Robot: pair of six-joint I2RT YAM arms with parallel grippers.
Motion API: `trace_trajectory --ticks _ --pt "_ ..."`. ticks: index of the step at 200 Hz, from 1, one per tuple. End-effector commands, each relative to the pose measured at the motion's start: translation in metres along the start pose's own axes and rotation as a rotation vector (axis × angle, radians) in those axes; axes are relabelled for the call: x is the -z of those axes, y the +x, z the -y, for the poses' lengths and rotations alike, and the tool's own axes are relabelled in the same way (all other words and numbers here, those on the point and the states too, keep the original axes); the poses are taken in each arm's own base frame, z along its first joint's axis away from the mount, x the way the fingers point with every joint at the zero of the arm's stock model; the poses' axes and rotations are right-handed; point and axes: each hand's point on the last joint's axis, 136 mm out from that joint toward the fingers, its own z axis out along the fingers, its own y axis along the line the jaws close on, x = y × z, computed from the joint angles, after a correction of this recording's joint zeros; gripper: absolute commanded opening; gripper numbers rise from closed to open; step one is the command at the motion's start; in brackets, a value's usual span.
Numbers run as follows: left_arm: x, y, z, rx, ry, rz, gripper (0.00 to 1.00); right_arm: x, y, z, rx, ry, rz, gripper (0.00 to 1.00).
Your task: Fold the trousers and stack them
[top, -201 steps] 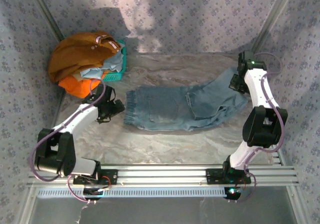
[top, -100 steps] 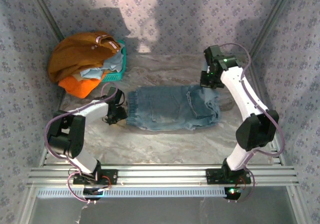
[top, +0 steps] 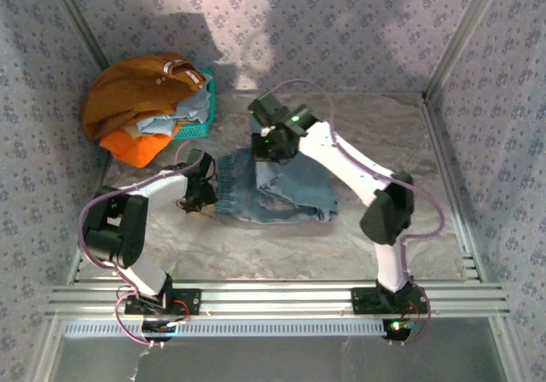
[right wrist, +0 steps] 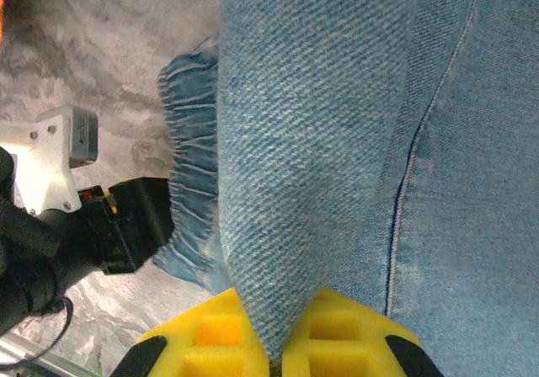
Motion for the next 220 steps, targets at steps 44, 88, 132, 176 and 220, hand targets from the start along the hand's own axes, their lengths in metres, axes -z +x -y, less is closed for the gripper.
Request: trace_trajectory --ticks 44,88,132,176,220 --pt "-0.016 0.012 0.017 -0.02 0.084 -0.036 0.53 -0.064 0.029 -0.061 0.027 -0.059 -0.117 0.05" --pt "0.014 0.0 -0.016 0.118 0.071 0.015 0.85 -0.033 0.024 -0.083 0.033 -0.183 -0.101 0.53" --pt "0.064 -0.018 -0.054 0.238 0.069 0.11 0.94 0.033 -0.003 -0.049 -0.017 -0.214 0.045 0.56" --pt "0.118 -0.037 -0.029 0.139 0.13 0.185 0.91 0.05 0.0 0.057 -0.158 -0.087 0.1 0.4" --pt "0.155 -0.05 0.062 -0.118 0.183 0.266 0.81 0.031 0.039 0.154 -0.287 0.06 0.073 0.0"
